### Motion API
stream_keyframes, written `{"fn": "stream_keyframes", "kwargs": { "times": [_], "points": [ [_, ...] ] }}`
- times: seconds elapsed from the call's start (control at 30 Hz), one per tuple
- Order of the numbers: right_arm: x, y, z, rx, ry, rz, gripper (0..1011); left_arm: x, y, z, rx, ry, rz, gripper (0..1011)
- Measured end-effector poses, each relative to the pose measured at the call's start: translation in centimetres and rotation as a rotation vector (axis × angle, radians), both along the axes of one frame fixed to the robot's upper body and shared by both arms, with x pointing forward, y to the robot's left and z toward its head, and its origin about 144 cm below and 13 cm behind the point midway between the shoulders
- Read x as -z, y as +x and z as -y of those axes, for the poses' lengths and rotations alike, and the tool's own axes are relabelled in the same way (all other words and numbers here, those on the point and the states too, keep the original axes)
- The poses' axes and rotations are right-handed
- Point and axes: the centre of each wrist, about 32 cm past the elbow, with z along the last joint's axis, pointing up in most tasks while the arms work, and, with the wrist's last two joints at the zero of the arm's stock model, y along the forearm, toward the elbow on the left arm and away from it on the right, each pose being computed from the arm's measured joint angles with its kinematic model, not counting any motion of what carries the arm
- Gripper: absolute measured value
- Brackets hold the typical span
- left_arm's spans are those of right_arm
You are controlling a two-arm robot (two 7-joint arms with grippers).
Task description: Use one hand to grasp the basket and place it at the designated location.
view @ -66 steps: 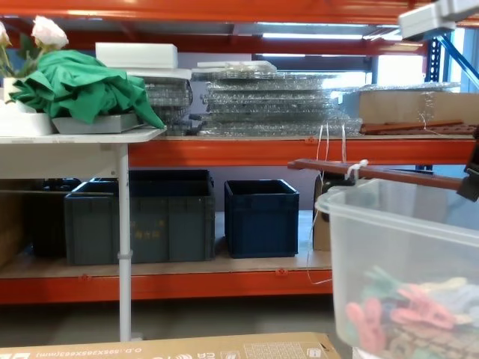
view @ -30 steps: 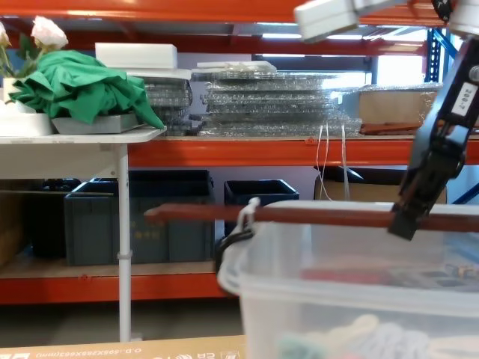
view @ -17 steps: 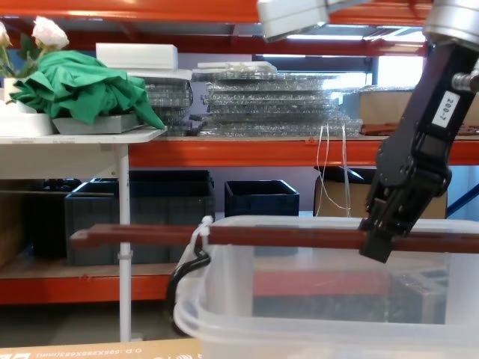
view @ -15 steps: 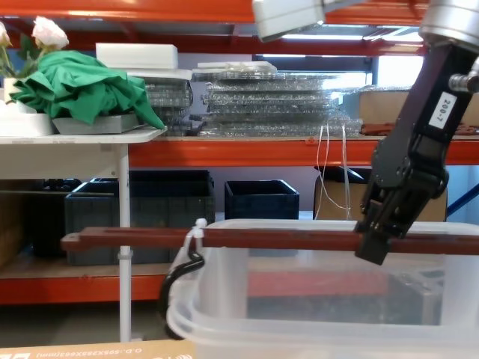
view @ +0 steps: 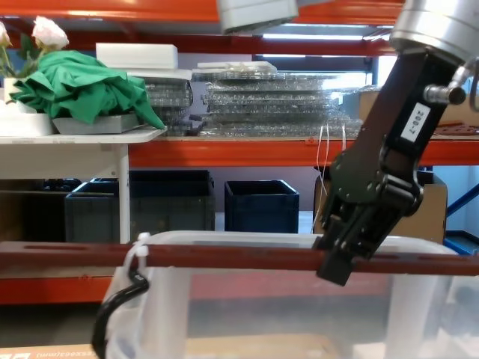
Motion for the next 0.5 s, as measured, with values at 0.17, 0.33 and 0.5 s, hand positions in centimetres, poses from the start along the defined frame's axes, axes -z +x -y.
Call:
{"fn": "stream_keyframes", "kwargs": {
  "times": [0.17, 0.33, 0.5],
  "points": [
    [0.7, -0.3, -0.5, -0.035, 0.011, 0.007, 239, 0.0, 0.0, 0.0, 0.0, 0.0, 0.0, 0],
    [1.6, -0.6, -0.9, -0.042, 0.002, 0.024, 239, 0.0, 0.0, 0.0, 0.0, 0.0, 0.0, 0],
    [2.5, -1.0, -1.5, -0.041, -0.009, 0.038, 238, 0.0, 0.0, 0.0, 0.0, 0.001, 0.0, 0]
  ]
}}
